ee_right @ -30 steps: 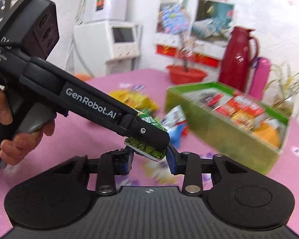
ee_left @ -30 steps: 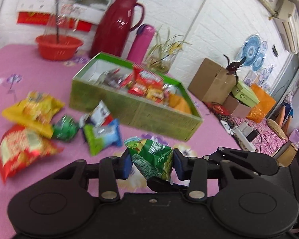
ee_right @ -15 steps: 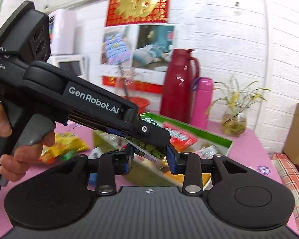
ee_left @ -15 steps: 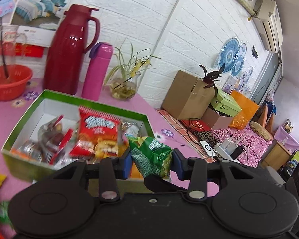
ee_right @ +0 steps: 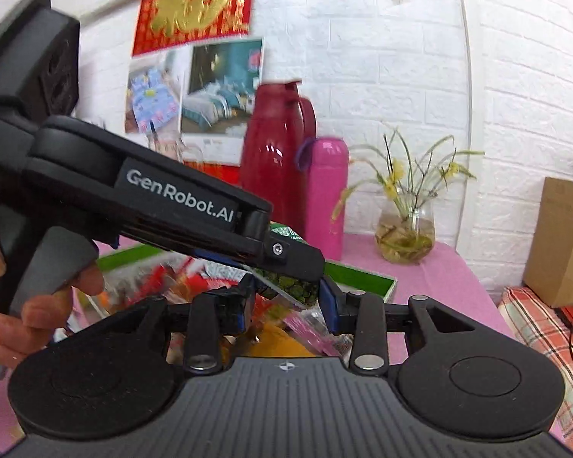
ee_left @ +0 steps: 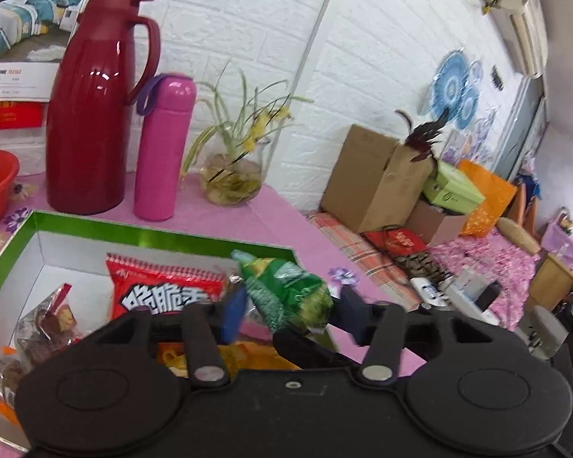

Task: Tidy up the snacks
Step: 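Carry the green pea packet into the green box and open the left tool, then move the right tool to the blue-white wrapped candy and grasp it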

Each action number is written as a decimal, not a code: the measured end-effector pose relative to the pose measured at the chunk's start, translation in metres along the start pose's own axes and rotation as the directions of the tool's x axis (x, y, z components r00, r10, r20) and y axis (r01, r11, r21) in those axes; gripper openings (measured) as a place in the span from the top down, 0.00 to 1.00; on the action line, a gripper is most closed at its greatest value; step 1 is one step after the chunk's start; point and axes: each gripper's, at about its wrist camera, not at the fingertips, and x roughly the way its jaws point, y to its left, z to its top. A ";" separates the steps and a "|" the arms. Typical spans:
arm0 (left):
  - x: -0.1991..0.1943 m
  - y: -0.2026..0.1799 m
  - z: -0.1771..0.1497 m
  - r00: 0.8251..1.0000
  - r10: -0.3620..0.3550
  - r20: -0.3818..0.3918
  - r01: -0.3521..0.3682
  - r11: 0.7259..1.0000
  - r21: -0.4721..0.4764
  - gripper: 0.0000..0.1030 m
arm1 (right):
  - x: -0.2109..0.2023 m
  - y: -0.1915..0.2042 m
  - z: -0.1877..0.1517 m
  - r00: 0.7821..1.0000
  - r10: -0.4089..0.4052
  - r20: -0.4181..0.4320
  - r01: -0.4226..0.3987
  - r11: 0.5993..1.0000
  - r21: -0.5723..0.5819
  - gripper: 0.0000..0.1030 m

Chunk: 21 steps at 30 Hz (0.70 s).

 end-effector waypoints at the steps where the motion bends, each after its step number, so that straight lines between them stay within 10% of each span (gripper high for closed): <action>1: 0.002 0.002 -0.004 1.000 0.028 0.001 -0.028 1.000 -0.004 0.00 | 0.003 0.000 -0.003 1.000 -0.013 -0.015 0.013 1.000 -0.003 0.32; 5: 0.002 0.005 -0.015 0.997 0.077 0.007 -0.077 0.997 0.024 0.00 | -0.001 -0.002 -0.011 1.000 -0.022 -0.015 0.022 1.000 -0.003 0.03; 21: -0.071 -0.008 -0.034 0.983 0.178 0.044 -0.176 0.984 -0.039 0.00 | -0.065 0.026 -0.003 0.999 0.021 0.025 -0.020 0.999 -0.035 0.00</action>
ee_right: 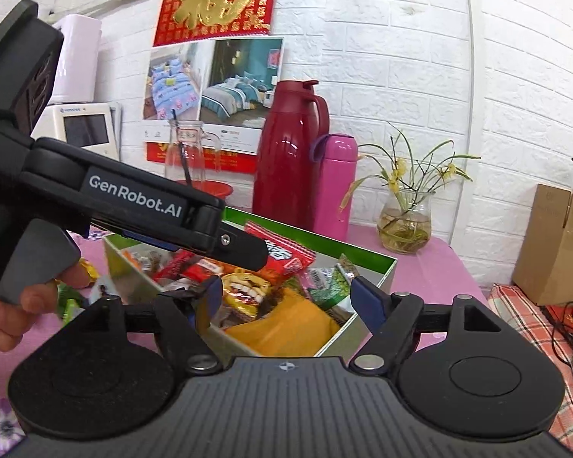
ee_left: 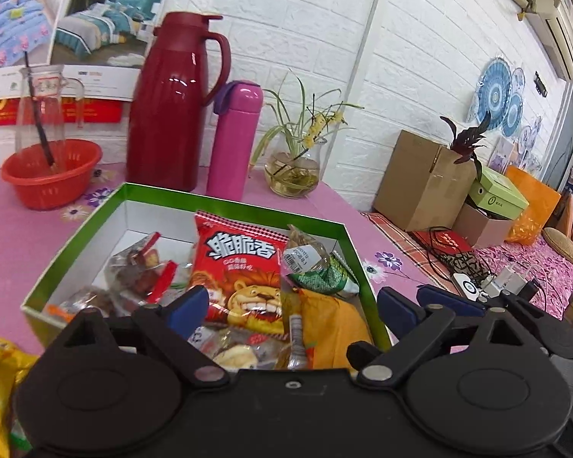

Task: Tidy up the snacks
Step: 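Move the right tool to the blue-white wrapped candy and grasp it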

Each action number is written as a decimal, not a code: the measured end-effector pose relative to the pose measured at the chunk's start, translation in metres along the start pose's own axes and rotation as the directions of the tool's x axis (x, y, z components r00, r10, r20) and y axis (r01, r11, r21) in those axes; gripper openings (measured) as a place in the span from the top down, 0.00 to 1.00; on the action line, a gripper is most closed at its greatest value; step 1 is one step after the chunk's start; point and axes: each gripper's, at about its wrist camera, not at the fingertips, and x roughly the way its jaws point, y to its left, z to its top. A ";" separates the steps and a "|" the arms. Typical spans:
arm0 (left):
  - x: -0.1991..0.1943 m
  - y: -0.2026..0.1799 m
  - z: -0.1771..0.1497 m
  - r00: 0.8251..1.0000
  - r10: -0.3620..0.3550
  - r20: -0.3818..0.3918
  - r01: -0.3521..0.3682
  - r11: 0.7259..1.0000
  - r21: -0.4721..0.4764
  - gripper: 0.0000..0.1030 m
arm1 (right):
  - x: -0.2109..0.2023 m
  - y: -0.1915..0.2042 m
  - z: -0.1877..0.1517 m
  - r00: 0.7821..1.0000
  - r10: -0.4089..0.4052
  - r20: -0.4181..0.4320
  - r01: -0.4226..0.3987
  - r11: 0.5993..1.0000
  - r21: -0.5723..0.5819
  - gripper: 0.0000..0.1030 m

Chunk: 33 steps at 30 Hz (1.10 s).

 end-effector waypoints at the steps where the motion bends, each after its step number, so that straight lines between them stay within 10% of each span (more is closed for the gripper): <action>1: -0.006 0.000 -0.002 1.000 0.006 0.004 -0.006 1.000 0.001 0.00 | -0.004 0.003 0.000 1.000 0.006 0.000 -0.006 1.000 -0.001 0.00; 33: -0.155 0.117 -0.118 0.993 0.115 -0.035 -0.120 0.969 -0.215 0.00 | 0.052 0.133 -0.019 0.932 0.266 -0.245 -0.283 0.959 -0.035 0.00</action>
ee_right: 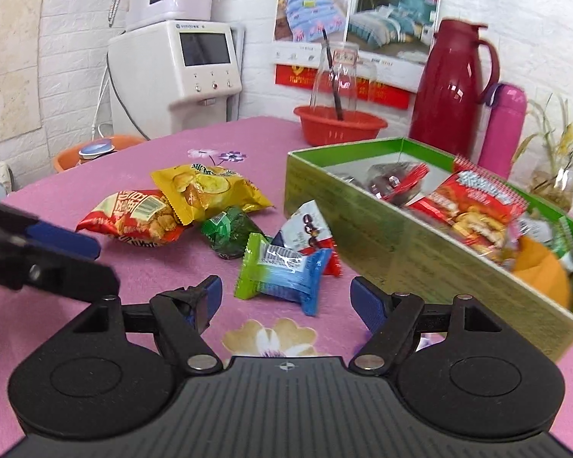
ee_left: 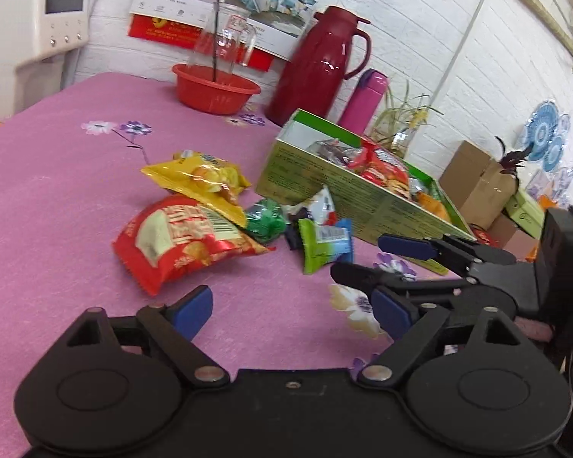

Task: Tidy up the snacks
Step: 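Move the right tool to the blue-white wrapped candy and grasp it, then grasp the green wrapped candy with the left tool while the right tool holds the blue candy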

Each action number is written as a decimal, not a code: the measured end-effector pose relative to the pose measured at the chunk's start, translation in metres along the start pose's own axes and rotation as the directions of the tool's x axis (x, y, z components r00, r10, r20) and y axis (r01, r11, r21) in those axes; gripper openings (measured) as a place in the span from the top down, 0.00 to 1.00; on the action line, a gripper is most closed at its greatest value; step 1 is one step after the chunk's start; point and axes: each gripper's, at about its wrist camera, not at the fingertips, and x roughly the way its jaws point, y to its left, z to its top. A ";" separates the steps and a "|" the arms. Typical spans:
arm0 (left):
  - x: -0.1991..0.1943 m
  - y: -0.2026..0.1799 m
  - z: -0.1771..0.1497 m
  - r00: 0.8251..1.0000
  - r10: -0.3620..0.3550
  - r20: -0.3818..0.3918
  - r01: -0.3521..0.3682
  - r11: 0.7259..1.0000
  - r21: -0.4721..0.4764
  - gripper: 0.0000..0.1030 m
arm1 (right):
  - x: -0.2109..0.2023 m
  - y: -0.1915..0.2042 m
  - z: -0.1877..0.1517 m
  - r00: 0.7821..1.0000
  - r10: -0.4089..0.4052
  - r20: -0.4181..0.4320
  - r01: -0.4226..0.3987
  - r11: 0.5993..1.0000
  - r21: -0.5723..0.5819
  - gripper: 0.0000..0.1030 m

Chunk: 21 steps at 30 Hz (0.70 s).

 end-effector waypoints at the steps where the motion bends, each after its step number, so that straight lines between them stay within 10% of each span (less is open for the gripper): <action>1: -0.002 0.002 0.000 1.000 -0.003 0.006 0.003 1.000 0.006 0.00 | 0.007 -0.001 0.002 1.000 -0.002 -0.012 0.003 1.000 0.020 0.00; 6: -0.004 0.010 0.000 1.000 -0.014 0.007 0.014 1.000 -0.008 0.00 | 0.025 -0.004 0.004 0.999 0.000 -0.041 0.002 0.998 0.062 0.00; 10: 0.000 0.012 0.001 1.000 -0.012 0.001 0.012 1.000 -0.020 0.00 | 0.021 -0.007 0.001 0.998 0.009 -0.062 -0.004 0.996 0.085 0.30; 21: 0.023 -0.025 0.012 0.999 -0.048 -0.003 0.048 0.997 0.060 0.00 | -0.022 -0.017 -0.020 0.997 -0.012 -0.081 0.014 0.999 0.033 0.34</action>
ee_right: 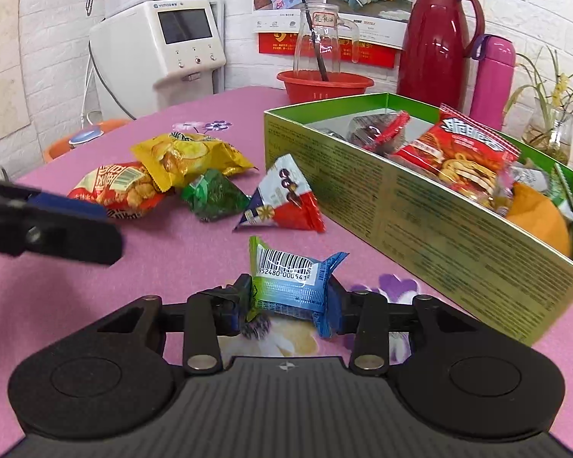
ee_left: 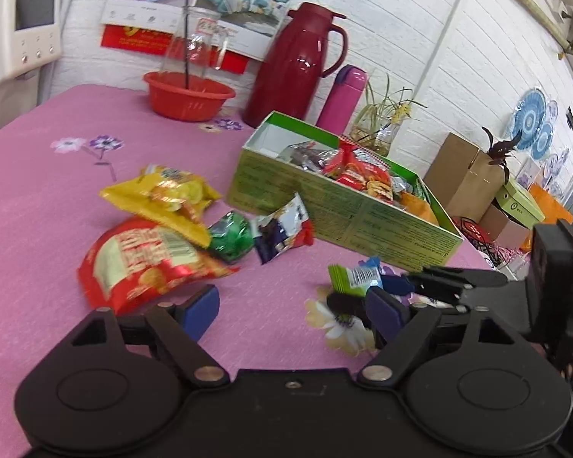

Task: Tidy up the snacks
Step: 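Grasp the green wrapped candy with the left tool while the right tool holds the blue candy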

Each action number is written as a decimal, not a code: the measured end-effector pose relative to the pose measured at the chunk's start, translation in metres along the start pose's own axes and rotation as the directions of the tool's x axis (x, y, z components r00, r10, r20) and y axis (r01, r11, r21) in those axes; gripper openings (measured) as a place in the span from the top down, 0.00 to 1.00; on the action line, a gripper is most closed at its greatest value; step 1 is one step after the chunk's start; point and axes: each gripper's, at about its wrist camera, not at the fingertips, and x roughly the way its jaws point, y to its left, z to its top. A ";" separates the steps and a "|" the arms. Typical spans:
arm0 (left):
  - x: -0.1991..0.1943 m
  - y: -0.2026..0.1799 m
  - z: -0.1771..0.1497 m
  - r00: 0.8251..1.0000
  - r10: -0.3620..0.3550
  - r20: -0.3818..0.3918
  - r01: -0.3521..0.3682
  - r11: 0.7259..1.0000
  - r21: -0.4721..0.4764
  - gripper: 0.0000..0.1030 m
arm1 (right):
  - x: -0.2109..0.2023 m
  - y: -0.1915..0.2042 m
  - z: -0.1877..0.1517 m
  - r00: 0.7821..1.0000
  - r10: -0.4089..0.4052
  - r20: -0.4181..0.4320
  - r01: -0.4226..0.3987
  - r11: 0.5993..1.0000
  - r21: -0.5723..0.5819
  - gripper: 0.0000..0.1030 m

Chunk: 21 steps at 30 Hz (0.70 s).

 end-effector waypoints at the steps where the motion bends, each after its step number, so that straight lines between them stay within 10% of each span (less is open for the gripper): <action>1: 0.004 -0.004 0.002 1.000 0.004 0.005 -0.004 1.000 0.012 0.00 | -0.003 -0.001 -0.002 1.000 -0.002 -0.002 0.002 1.000 0.000 0.33; 10: 0.057 -0.006 0.051 0.994 0.100 0.036 -0.104 0.987 0.125 0.01 | -0.018 -0.008 -0.006 1.000 0.006 0.014 -0.006 1.000 0.021 0.32; 15: 0.077 0.018 0.043 0.990 0.123 -0.066 -0.113 0.983 0.143 0.48 | -0.020 -0.011 -0.008 1.000 0.020 0.015 -0.021 0.999 0.042 0.31; 21: 0.077 0.022 0.036 0.990 0.138 -0.039 -0.131 0.980 0.149 0.37 | -0.011 -0.011 -0.007 1.000 0.020 -0.003 -0.019 0.998 0.057 0.31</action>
